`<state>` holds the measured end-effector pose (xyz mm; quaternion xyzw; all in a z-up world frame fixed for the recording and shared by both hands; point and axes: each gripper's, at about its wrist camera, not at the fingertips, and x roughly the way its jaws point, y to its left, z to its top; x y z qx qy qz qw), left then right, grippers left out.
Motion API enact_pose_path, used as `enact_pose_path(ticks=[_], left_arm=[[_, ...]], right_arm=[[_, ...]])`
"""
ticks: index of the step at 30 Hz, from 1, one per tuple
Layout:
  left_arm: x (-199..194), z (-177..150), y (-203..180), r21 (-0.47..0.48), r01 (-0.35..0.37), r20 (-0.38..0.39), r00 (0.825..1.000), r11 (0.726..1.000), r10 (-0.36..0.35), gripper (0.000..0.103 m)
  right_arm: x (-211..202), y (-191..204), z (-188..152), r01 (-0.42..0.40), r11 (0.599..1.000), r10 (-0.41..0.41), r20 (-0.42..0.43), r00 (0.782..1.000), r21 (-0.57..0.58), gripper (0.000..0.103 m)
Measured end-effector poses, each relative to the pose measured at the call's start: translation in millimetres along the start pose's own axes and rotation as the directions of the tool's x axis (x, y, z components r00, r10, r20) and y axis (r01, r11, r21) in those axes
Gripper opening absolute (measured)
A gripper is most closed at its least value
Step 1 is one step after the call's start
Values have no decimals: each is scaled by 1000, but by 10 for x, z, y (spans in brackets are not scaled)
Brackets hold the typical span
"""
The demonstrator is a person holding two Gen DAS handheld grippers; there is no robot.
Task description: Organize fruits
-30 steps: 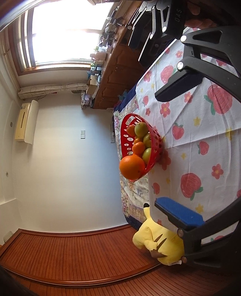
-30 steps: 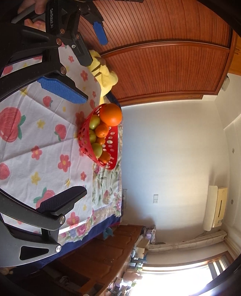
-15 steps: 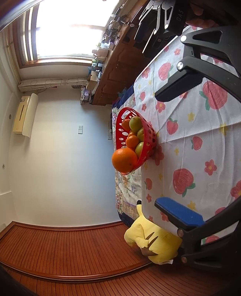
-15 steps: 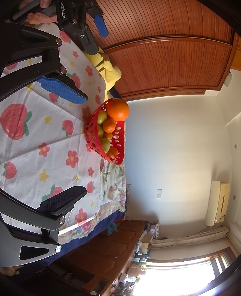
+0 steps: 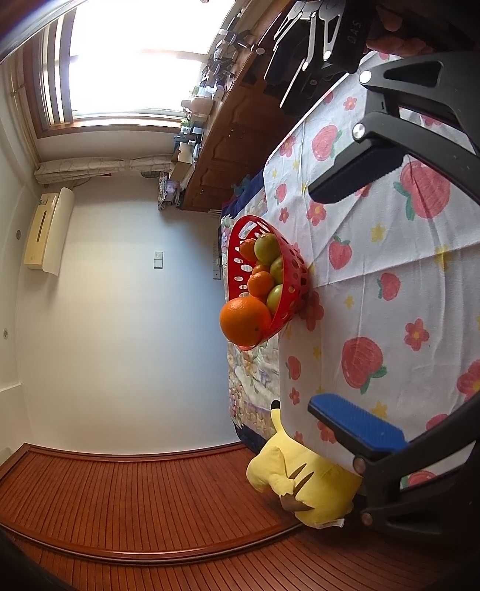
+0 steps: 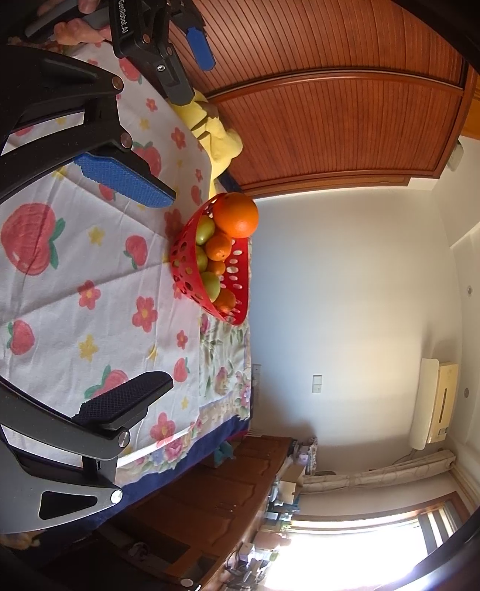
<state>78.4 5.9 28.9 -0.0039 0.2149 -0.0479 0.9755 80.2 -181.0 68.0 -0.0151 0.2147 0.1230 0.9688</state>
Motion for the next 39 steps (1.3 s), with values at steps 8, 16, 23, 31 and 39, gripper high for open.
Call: enact_pose_path(ticks=[8, 16, 23, 31, 39], left_arm=[[-9, -19, -11, 12, 9, -5, 1000, 1000, -9, 103], [-11, -31, -37, 22, 4, -6, 1000, 1000, -4, 103], [-16, -42, -44, 35, -5, -3, 1000, 999, 5, 103], [-12, -47, -35, 35, -6, -6, 1000, 999, 6, 103], [-12, -54, -36, 37, -4, -7, 1000, 999, 4, 103]], right_arm=[[9, -13, -8, 2, 1000, -2, -4, 1000, 2, 92], [-3, -31, -26, 5, 1000, -5, -3, 1000, 2, 92], [-9, -42, -33, 8, 1000, -8, -3, 1000, 5, 92], [-27, -58, -43, 11, 1000, -11, -5, 1000, 9, 92], [-28, -65, -45, 11, 1000, -11, -4, 1000, 7, 92]])
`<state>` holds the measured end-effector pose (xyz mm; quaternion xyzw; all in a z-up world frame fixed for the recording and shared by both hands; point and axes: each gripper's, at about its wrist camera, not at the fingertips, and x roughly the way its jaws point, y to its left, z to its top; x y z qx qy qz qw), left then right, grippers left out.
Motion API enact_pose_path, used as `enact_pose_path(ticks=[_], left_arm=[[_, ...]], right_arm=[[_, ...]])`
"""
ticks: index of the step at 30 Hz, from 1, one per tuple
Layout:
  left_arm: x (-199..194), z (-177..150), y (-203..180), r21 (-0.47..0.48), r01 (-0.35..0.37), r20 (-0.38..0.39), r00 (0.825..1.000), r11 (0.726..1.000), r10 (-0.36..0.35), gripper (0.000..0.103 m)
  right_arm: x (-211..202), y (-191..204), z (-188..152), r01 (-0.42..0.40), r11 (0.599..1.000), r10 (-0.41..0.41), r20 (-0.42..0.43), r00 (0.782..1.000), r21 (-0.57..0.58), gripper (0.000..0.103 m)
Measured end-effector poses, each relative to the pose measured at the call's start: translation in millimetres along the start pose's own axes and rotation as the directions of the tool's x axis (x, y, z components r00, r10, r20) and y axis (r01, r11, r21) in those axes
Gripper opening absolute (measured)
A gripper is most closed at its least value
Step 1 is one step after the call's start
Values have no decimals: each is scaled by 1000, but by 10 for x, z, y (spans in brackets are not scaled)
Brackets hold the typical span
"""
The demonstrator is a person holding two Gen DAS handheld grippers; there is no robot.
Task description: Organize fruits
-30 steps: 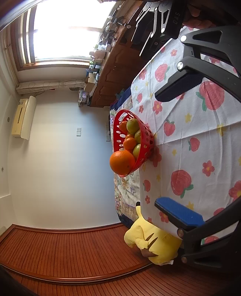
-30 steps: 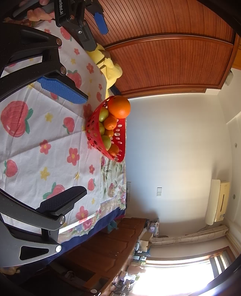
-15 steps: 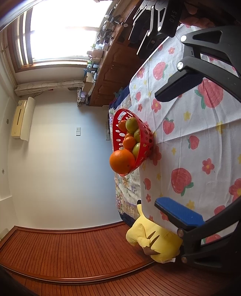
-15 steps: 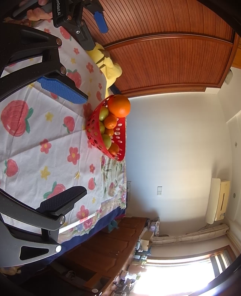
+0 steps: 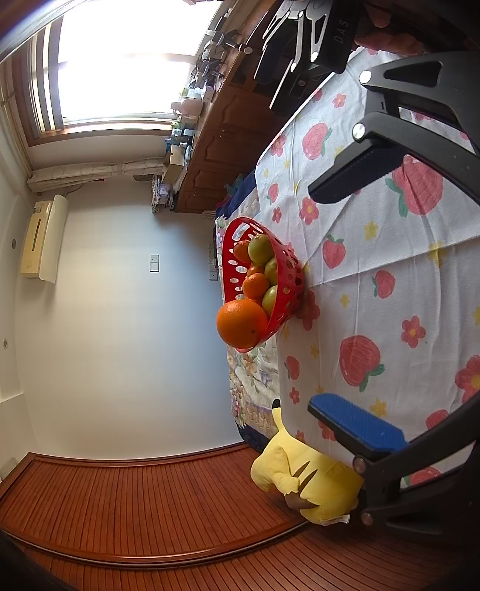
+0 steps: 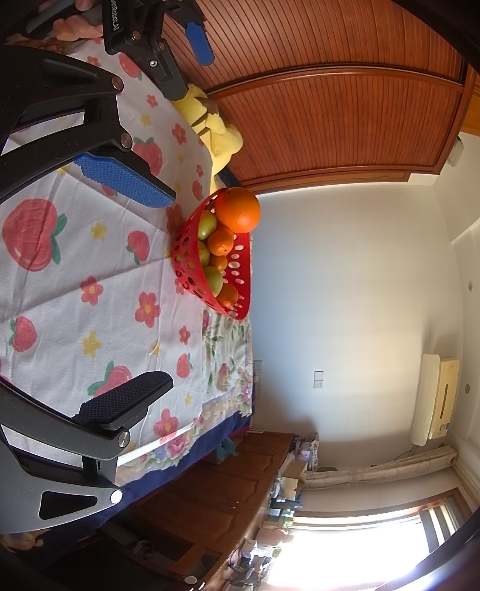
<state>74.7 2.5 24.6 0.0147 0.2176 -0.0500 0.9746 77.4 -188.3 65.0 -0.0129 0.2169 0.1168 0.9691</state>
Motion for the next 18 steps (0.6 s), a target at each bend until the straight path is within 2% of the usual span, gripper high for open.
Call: enact_pose_path(ticks=[18], left_arm=[[-17, 2, -21, 16, -3, 5, 1000, 1000, 3, 103]], right_arm=[[3, 7, -18, 3, 1000, -3, -6, 1000, 2, 92]])
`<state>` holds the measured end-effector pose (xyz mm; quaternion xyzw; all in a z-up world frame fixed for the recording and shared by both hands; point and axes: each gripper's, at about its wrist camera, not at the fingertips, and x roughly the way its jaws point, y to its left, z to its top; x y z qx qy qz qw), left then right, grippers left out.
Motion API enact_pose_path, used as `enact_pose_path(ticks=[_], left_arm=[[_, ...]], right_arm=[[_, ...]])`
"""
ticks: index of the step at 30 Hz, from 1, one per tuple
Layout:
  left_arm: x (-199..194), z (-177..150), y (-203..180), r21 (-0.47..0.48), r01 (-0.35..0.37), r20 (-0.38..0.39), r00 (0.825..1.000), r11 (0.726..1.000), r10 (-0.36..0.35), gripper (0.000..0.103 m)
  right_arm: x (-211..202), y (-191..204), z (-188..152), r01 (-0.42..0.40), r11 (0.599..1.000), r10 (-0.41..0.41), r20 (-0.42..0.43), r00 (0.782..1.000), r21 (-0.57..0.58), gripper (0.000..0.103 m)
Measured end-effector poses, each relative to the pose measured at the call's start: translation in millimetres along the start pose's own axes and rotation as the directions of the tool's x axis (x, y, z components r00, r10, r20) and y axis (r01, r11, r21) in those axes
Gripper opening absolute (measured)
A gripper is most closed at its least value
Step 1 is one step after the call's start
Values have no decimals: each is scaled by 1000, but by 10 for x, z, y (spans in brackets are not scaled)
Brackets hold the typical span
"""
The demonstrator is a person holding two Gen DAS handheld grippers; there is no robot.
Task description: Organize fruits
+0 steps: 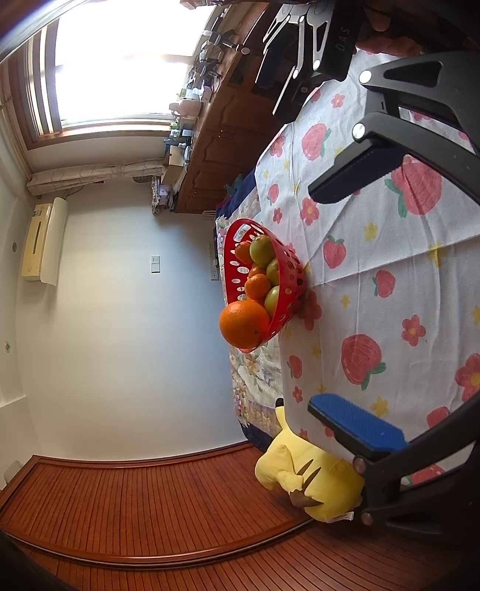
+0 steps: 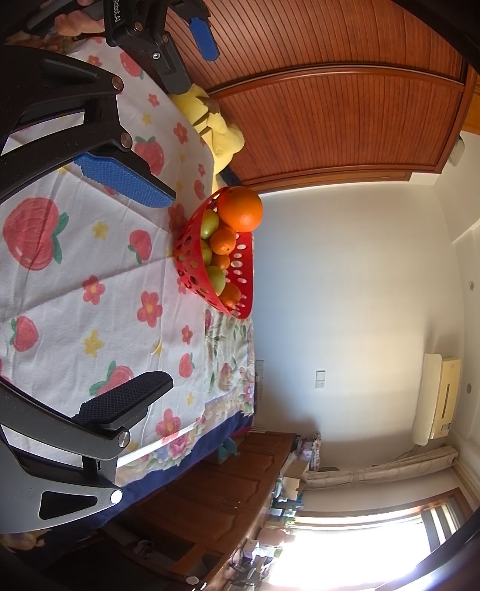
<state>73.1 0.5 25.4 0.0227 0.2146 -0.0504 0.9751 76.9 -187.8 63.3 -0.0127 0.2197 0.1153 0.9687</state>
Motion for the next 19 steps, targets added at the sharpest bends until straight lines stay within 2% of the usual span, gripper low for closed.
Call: enact_pose_path(ticks=[19], left_arm=[[1, -7, -3, -1, 0, -4, 1000, 1000, 0, 103]], right_arm=[[3, 2, -6, 3, 1000, -3, 1, 1000, -1, 92]])
